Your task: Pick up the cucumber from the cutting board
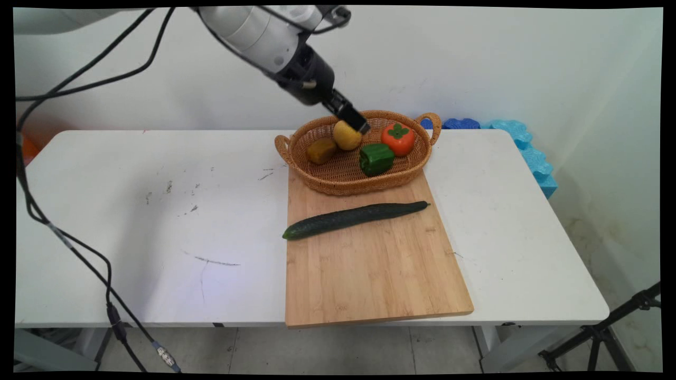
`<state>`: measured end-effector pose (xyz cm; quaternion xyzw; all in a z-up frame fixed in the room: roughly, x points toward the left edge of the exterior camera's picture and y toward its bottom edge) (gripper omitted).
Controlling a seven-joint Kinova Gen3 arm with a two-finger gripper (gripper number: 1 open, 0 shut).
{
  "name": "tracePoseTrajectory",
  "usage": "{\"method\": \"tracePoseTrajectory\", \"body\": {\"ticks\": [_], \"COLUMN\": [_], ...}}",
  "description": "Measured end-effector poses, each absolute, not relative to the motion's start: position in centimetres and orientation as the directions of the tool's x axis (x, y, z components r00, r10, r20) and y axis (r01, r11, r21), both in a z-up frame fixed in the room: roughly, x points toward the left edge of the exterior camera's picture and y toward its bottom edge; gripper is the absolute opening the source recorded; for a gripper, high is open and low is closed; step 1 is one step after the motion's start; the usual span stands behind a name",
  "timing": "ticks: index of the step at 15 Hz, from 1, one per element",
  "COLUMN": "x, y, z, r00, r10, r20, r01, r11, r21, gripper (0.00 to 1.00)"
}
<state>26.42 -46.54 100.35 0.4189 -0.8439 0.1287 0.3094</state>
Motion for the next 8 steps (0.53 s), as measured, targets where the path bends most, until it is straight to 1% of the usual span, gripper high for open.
{"method": "tracePoseTrajectory", "body": {"ticks": [3, 8], "x": [26.2, 26.8], "y": [-44.1, -40.8], "z": [99.3, 95.5], "r00": [-0.481, -0.532], "r10": [-0.633, -0.645], "r20": [0.607, 0.549], "r01": [-0.770, -0.751], "r11": [0.636, 0.659], "r21": [0.053, 0.047], "gripper": [1.00, 1.00]}}
